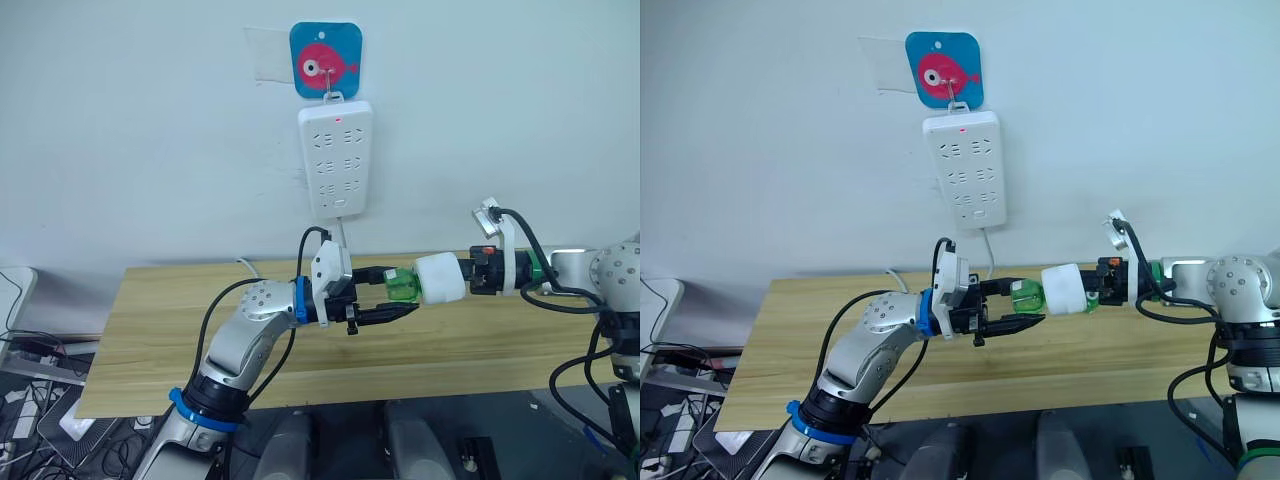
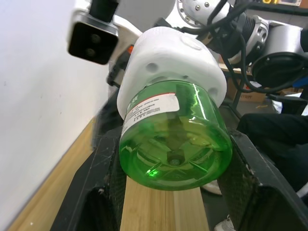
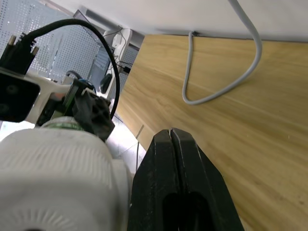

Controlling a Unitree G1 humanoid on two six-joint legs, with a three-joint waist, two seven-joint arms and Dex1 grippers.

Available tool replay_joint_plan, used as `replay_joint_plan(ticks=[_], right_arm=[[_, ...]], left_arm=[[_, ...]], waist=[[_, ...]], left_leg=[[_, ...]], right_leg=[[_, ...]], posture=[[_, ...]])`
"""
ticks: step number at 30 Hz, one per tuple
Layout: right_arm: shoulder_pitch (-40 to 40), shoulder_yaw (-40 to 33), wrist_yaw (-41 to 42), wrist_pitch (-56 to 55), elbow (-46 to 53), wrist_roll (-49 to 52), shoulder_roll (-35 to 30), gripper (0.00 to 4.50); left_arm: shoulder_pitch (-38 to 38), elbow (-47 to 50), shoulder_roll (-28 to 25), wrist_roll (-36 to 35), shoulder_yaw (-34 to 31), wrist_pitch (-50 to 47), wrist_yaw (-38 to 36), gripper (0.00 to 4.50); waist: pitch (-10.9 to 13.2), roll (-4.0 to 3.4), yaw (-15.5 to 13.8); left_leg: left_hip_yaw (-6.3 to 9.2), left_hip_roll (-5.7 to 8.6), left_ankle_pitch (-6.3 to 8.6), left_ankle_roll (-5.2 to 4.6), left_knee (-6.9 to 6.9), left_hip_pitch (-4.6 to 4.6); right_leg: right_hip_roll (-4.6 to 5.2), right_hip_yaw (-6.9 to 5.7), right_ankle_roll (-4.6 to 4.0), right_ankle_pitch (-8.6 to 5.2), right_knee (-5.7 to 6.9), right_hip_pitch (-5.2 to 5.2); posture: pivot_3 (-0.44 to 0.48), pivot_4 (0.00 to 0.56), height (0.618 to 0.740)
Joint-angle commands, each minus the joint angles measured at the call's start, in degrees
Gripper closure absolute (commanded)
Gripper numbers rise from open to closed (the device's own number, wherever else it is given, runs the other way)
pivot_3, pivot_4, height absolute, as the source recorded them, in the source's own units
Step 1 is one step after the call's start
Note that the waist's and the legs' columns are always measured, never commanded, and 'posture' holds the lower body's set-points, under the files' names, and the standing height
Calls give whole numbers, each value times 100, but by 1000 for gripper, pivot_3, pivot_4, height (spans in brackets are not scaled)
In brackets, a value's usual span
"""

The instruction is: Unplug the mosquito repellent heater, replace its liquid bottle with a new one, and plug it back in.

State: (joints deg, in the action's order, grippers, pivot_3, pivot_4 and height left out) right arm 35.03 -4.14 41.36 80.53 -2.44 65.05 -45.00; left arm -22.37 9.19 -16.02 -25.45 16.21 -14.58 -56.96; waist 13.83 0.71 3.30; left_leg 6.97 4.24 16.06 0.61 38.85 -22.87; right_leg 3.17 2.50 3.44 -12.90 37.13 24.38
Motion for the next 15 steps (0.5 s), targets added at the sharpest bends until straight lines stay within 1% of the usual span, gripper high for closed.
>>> replay_joint_plan(ticks=[1,5,8,12,15], right_arm=[[-217,-38,427,619,638,609,-30,4475],[-369,-135,437,866,810,727,-2,4475],[-430,-174,408,870,884,637,54,4475],[-395,-216,360,792,756,450,115,4475],[-369,-238,432,918,812,570,109,4475]], left_arm=[[-153,51,4,46,-386,122,315,2275],[-184,4,-3,86,-381,159,341,2275],[-188,-4,-9,93,-390,166,351,2275],[-194,-15,-23,106,-393,174,361,2275],[-197,-30,-43,115,-397,187,364,2275]], waist=[[0,0,-2],[0,0,-4],[0,0,-3],[0,0,-3],[0,0,-4]], left_leg=[[2,-1,0,0,0,0],[0,1,0,0,0,0],[-1,1,0,0,0,1],[-1,1,0,0,0,1],[-1,1,0,0,0,0]], right_leg=[[0,-1,0,0,0,0],[0,0,0,0,-1,-2],[0,0,0,0,-1,-2],[-1,0,0,0,-1,-2],[-1,-1,0,0,-1,-2]], posture=[[-130,216,740],[-130,217,740],[-128,218,740],[-128,218,740],[-126,220,740]])
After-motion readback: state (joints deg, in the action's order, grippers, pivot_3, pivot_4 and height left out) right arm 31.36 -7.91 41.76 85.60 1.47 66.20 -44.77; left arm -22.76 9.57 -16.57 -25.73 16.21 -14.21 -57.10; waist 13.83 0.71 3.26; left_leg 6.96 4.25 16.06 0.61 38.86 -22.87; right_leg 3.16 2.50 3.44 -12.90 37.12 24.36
